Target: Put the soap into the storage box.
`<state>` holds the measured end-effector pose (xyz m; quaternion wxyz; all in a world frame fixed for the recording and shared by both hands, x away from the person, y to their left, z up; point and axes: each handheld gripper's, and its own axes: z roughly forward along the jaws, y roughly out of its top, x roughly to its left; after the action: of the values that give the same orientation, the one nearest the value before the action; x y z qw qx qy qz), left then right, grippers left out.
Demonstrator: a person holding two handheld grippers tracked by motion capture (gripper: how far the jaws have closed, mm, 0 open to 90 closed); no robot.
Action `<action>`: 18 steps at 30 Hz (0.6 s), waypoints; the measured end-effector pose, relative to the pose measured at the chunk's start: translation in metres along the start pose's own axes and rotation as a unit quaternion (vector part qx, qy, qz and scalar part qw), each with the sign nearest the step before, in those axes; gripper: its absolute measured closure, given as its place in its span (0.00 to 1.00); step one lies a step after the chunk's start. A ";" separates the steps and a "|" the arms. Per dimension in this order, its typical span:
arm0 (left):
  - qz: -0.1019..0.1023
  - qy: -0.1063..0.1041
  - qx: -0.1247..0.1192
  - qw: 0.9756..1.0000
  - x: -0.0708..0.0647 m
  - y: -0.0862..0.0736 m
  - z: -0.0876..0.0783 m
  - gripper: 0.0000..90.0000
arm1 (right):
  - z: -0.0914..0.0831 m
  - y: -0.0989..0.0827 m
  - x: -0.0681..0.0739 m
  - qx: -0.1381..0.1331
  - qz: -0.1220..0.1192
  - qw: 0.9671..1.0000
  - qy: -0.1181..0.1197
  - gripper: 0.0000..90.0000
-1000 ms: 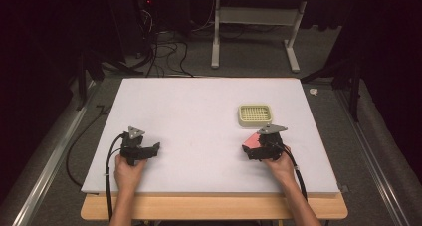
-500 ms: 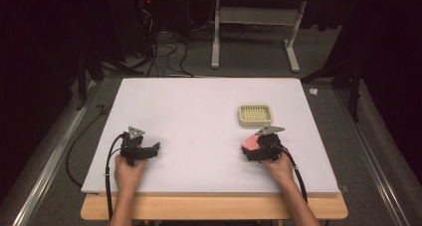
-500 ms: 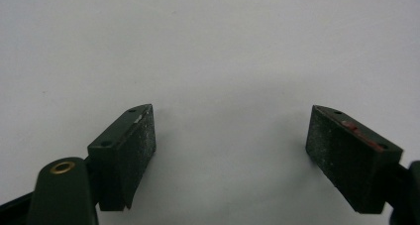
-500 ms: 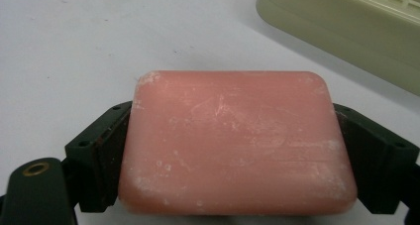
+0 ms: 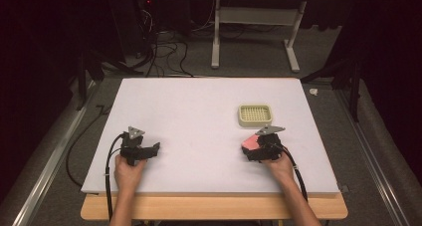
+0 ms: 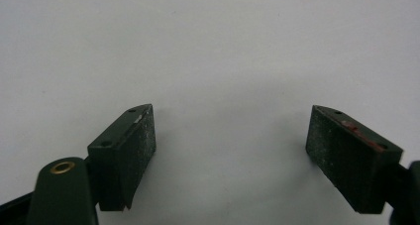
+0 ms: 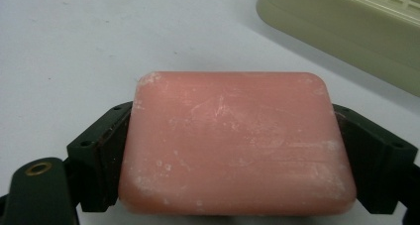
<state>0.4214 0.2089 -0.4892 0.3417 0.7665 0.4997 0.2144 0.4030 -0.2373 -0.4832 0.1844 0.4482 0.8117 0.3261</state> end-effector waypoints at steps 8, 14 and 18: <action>0.000 0.000 0.000 1.000 0.000 0.000 0.000 0.22 | -0.003 0.001 -0.005 -0.001 0.023 1.000 0.015 0.15; 0.000 0.000 0.000 1.000 0.000 0.000 0.000 0.22 | -0.006 0.000 -0.004 0.002 0.021 1.000 0.015 0.15; 0.001 0.000 0.000 1.000 0.000 0.000 0.000 0.22 | -0.011 0.001 -0.005 -0.008 0.027 1.000 0.011 0.15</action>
<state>0.4214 0.2089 -0.4891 0.3412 0.7668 0.4995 0.2146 0.3999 -0.2456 -0.4742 0.1699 0.4647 0.7986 0.3428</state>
